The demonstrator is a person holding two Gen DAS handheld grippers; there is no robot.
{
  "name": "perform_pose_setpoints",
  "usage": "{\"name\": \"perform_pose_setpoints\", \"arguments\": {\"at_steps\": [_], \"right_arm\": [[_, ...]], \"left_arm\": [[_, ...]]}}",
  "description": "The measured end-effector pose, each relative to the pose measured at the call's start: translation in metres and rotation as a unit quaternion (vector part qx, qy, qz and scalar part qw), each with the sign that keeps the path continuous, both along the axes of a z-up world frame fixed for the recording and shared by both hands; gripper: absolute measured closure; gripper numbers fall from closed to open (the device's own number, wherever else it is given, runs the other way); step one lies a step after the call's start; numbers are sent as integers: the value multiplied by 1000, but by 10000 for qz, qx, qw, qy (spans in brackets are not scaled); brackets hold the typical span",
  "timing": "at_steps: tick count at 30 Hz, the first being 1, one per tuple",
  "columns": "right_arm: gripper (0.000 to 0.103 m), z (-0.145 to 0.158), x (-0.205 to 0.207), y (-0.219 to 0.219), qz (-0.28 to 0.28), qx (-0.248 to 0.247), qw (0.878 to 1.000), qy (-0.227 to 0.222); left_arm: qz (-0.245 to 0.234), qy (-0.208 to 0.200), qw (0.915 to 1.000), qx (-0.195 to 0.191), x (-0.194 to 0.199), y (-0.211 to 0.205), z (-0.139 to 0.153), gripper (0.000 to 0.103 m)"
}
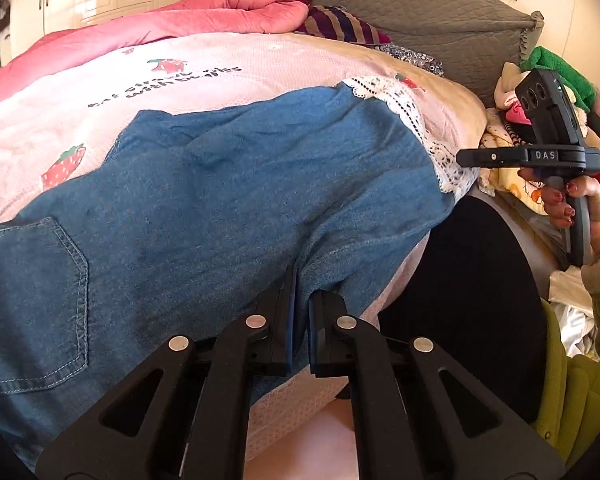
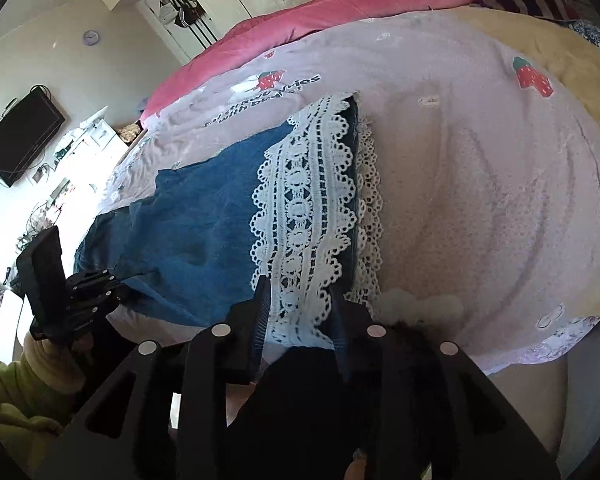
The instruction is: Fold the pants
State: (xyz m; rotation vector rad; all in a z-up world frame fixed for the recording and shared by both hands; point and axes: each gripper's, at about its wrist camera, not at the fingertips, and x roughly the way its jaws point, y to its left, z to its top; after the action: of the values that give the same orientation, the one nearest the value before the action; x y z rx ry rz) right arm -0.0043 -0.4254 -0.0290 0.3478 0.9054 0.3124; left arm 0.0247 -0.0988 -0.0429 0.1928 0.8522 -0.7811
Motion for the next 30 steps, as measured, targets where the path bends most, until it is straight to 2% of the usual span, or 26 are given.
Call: {"name": "perform_pose_setpoints", "arguments": {"at_steps": [2,6,9,11,12,13,15,17,18,20,22,24,28,30], "right_arm": [[98,-3,0,0,-49,-267,9996,60],[98,-15,1,-1,-108,-534,9983,213],[94,-19,-1,0,-45,-565,9980,286],[80,-12,-2,-6,-92,-389,9989,258],[77,-5,-3,-10,-141,-327,9992,158],[70,3,-4,-13,-212,-343,9992,31],[60,17,-2,-17,-289,-338,9988,-200],[53,26,3,-17,-327,-363,9982,-338],[52,29,7,-17,-345,-387,9979,-389],[47,32,21,-13,-332,-463,9972,-478],[41,33,36,-12,-397,-562,9964,-498],[40,33,51,-10,-448,-593,9959,-523],[35,30,85,-15,-603,-660,9950,-444],[34,27,98,-21,-617,-529,9961,-354]], "left_arm": [[7,-21,10000,58,-2,-2,0,103],[-6,-86,9996,264,-6,-12,-6,102],[-6,-70,9994,342,-8,-14,-9,101],[-4,58,9997,238,-8,-10,-5,97],[9,108,9998,194,-9,-7,0,89],[16,114,9998,146,-10,-4,5,82],[58,27,10000,17,-12,3,20,58],[156,-131,9997,-168,-9,11,39,54],[261,-229,9991,-227,-2,15,49,46],[485,-442,9978,-59,14,16,60,39],[662,-602,9956,271,38,12,65,39],[755,-479,9953,364,66,10,63,39],[1006,84,9935,533,122,7,42,39],[941,568,9930,437,142,5,28,39]]}}
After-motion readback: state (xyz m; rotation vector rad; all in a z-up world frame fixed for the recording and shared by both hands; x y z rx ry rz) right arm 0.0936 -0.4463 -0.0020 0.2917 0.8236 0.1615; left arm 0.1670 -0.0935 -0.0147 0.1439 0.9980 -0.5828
